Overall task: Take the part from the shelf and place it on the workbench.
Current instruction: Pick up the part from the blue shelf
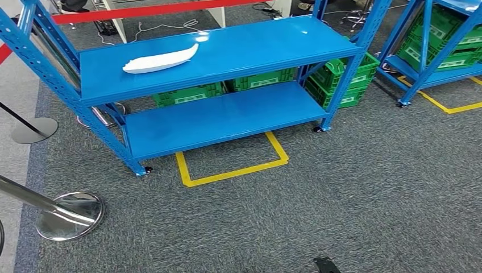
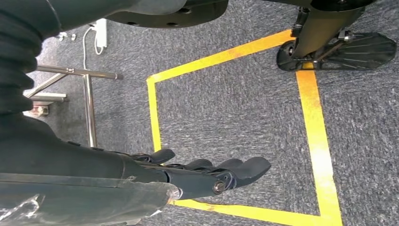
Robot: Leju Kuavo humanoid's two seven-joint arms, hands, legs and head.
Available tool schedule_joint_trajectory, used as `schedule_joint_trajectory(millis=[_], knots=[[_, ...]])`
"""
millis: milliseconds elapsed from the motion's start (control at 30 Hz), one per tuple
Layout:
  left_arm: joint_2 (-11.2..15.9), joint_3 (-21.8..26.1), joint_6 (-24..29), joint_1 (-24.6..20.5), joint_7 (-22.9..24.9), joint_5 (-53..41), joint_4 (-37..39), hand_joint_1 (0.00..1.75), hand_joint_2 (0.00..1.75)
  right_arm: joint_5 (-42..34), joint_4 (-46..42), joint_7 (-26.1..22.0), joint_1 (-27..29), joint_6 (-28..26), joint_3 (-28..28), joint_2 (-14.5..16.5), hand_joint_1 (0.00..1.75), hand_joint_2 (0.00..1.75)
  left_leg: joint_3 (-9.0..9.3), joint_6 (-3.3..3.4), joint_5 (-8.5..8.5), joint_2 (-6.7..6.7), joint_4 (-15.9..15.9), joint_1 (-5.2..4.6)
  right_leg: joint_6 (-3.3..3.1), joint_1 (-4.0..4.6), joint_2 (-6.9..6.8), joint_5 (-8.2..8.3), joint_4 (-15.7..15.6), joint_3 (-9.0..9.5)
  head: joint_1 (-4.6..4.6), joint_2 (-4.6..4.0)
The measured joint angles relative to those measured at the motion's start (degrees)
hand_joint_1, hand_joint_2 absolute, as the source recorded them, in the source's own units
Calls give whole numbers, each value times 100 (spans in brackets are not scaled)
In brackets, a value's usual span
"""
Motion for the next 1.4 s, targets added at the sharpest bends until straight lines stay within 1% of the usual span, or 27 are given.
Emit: schedule_joint_trajectory(millis=[67,133,200,267,333,433,567,633,733,867,933,1000,1233,1367,1400], knots=[[-4,-360,196,-168,310,-762,-4,0,175,63,0,43,-20,46,1,1,0,175,-14,5,8,-6,3,4,0,3,-15,1,-2,-31,-1,0],[-27,-985,279,-514,754,-1684,21,0,175,126,0,87,-80,86,4,8,0,175,-37,12,20,-15,6,7,4,4,-35,9,-4,-50,1,0],[-106,-1707,278,-964,1161,-2499,133,0,175,183,0,114,-163,121,8,28,0,175,-59,18,37,-20,6,5,11,2,-42,29,-5,-42,2,0],[-255,-2444,269,-1413,1502,-3142,348,0,175,237,0,135,-234,161,11,60,0,175,-77,20,54,-19,6,0,17,-1,-33,55,-6,-40,2,0],[-435,-3104,267,-1775,1745,-3592,590,0,175,286,0,156,-280,188,15,96,0,175,-84,22,63,-11,7,-7,22,-7,-16,73,-8,-51,3,0],[-753,-3865,194,-2156,2033,-4041,950,0,175,370,0,205,-327,226,33,150,0,175,-88,29,68,0,7,-16,30,-15,2,84,-9,-61,3,0],[-1248,-4554,128,-2464,2244,-4398,1361,0,175,456,0,243,-404,266,67,209,0,175,-97,40,76,-2,8,-20,35,-19,-8,88,-11,-65,2,0],[-1479,-4795,243,-2521,2206,-4446,1478,0,175,487,0,245,-425,272,72,227,0,175,-99,41,76,-3,8,-22,36,-21,-8,89,-11,-65,2,0],[-1827,-5004,556,-2520,2006,-4401,1555,0,175,519,0,254,-438,276,80,245,0,175,-100,42,76,-3,8,-24,37,-23,-8,90,-11,-66,2,0],[-2220,-5120,668,-2458,1854,-4171,1597,0,0,576,0,281,-465,278,83,264,0,175,-102,42,77,-3,9,-25,37,-24,-9,90,-11,-67,2,0],[-2376,-5141,634,-2430,1853,-4031,1611,0,0,594,0,292,-471,278,83,264,0,175,-102,42,77,-3,9,-25,38,-24,-7,90,-11,-68,3,0],[-2469,-5149,595,-2423,1864,-3929,1623,0,0,606,0,295,-471,278,82,264,0,175,-103,42,77,-2,9,-25,38,-24,-4,90,-11,-70,3,0],[-2563,-5152,561,-2423,1872,-3832,1631,0,0,618,0,295,-470,278,81,264,0,175,-103,45,79,-2,8,-24,38,-23,-7,90,-11,-72,2,0],[-2570,-5142,484,-2431,1918,-3760,1639,0,175,629,0,301,-469,276,81,264,0,175,-105,45,79,-2,8,-25,38,-23,-8,90,-11,-71,3,0],[-2568,-5132,417,-2440,1936,-3722,1646,0,175,639,0,308,-468,277,81,264,0,175,-106,45,79,-2,8,-25,38,-23,-8,90,-11,-71,3,0]])
